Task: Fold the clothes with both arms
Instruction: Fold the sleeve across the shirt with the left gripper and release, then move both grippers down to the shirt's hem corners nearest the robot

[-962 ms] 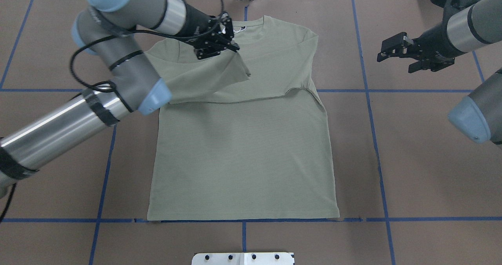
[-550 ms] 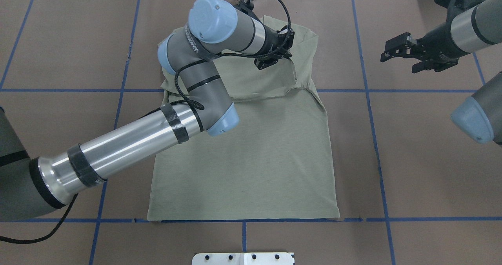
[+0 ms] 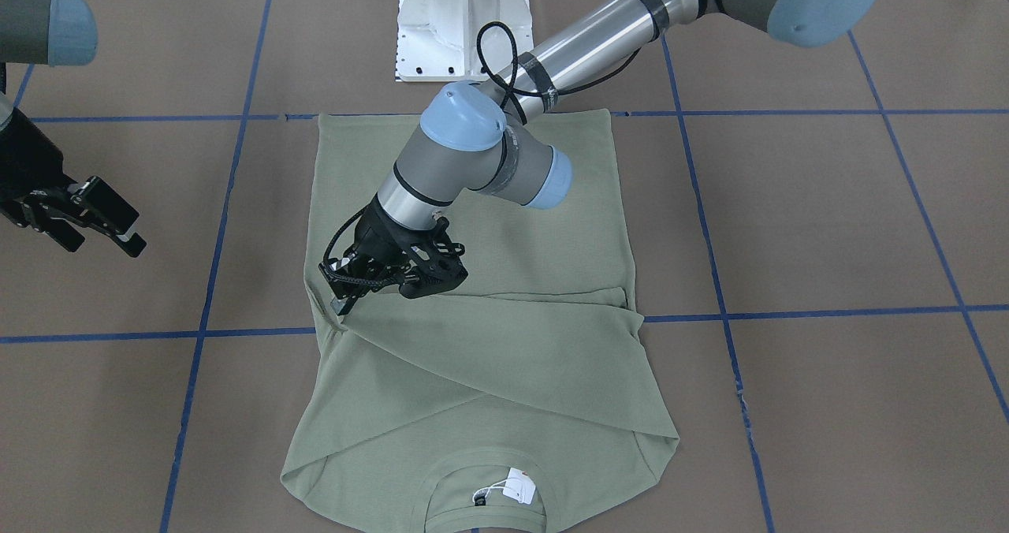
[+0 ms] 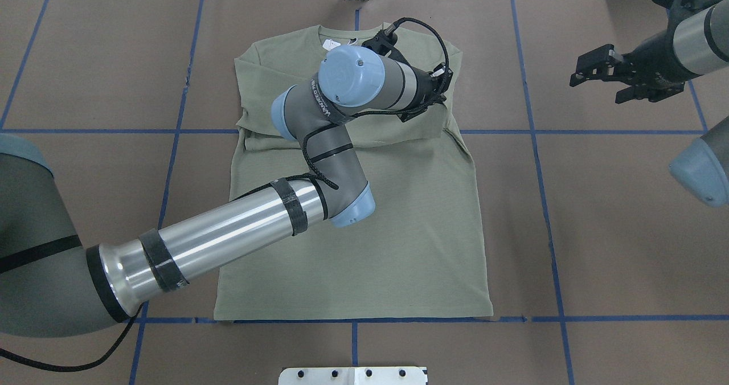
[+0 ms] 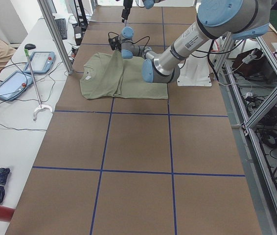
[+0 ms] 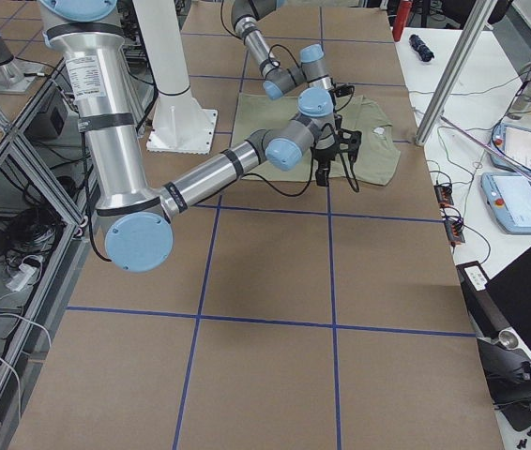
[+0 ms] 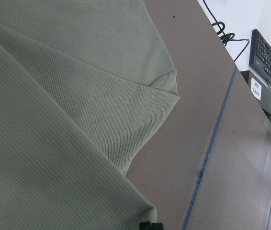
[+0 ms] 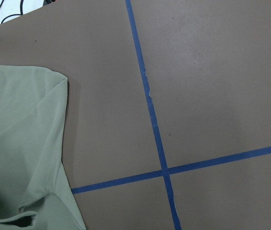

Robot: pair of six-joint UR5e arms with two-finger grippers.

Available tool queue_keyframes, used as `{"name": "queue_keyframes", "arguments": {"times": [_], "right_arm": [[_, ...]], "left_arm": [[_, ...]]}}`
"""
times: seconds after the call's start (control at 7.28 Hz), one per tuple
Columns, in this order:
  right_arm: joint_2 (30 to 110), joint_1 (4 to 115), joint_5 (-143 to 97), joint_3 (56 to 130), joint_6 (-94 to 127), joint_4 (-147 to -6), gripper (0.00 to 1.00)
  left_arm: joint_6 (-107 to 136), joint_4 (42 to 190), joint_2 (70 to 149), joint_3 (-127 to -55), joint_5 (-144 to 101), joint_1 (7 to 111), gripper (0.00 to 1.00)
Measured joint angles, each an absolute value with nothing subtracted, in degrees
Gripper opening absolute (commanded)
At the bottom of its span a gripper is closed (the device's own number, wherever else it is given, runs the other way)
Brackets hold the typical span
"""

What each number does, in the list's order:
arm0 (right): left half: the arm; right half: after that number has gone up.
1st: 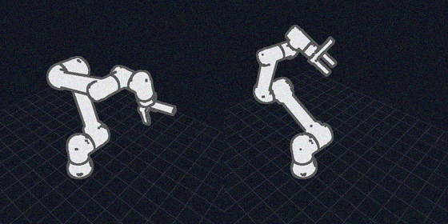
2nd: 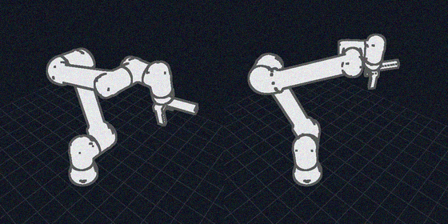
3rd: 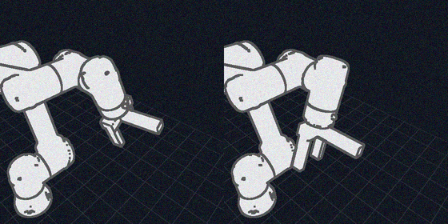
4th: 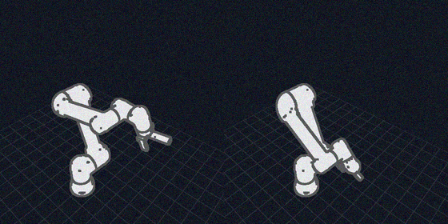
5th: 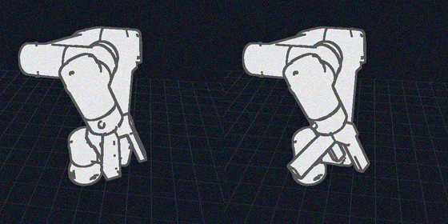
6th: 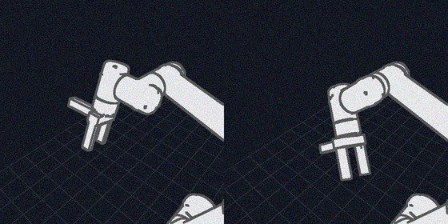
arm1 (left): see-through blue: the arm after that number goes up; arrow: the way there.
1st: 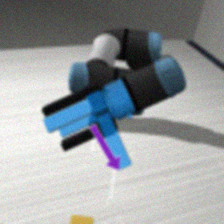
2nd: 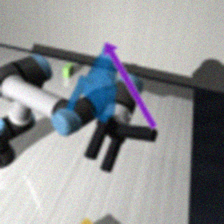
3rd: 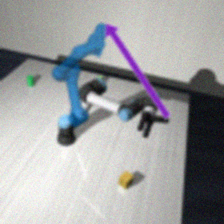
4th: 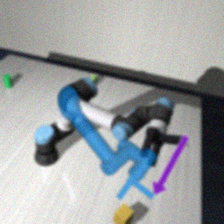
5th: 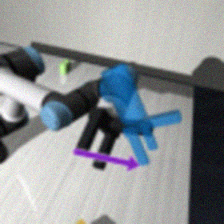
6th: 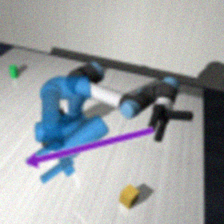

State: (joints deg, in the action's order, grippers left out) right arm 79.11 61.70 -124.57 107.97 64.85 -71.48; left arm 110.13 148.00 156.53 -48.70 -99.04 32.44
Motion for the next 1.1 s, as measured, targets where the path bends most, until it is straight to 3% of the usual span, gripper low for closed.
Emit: {"name": "queue_keyframes", "arguments": {"times": [0.14, 0.55, 0.69, 1.1], "right_arm": [[79.34, 61.76, -124.43, 108.06, 64.74, -71.47, 1.00], [79.39, 61.37, -122.39, 108.89, 65.85, -71.47, 1.00], [79.53, 60.10, -122.20, 109.53, 67.95, -71.47, 1.00], [81.57, 48.05, -117.67, 115.94, 84.56, -71.37, 1.00]], "left_arm": [[110.13, 148.89, 157.07, -47.58, -98.29, 32.22, 0.56], [109.76, 149.55, 157.26, -47.88, -97.99, 32.13, 0.56], [109.43, 149.36, 155.39, -51.07, -99.43, 32.15, 0.55], [107.88, 145.98, 141.81, -69.75, -107.23, 32.48, 0.55]]}}
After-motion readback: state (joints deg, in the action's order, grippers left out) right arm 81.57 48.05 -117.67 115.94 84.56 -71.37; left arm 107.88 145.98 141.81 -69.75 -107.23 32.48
